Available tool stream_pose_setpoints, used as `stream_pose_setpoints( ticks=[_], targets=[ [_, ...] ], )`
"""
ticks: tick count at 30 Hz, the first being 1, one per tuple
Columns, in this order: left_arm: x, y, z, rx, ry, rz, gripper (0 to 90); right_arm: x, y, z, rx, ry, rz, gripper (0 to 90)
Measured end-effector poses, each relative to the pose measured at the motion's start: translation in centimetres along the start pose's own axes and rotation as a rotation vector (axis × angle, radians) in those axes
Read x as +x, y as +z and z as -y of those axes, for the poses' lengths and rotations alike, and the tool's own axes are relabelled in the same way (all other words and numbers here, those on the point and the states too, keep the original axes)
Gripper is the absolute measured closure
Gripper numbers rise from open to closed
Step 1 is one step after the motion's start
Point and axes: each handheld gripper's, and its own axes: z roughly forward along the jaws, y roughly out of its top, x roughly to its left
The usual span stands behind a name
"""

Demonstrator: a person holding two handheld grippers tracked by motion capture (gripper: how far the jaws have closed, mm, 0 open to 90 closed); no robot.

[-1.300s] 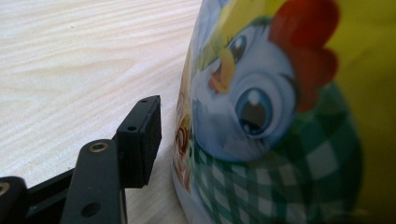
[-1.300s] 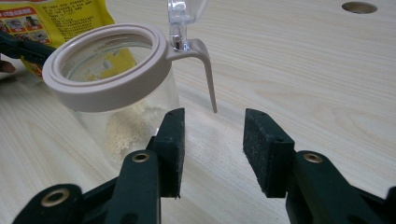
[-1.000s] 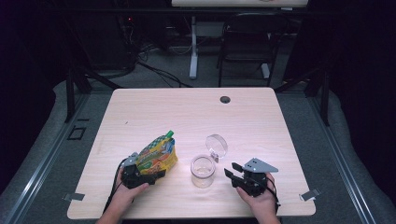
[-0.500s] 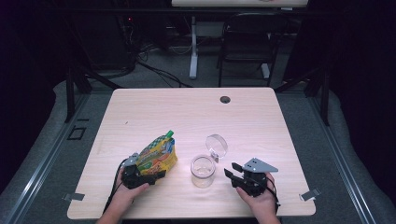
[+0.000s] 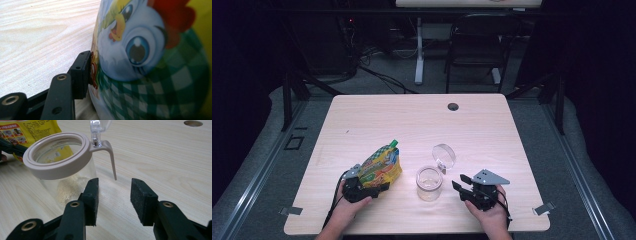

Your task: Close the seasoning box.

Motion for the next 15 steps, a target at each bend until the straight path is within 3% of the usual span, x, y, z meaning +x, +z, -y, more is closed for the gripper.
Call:
stream_pose_setpoints(
  ticks=[15],
  targets=[
    [-0.06,0.05,-0.01,-0.007,-0.009,-0.008,49.4,-0.05,-0.09,0.00,0.000,0.000,0.000,58.4]
  ],
)
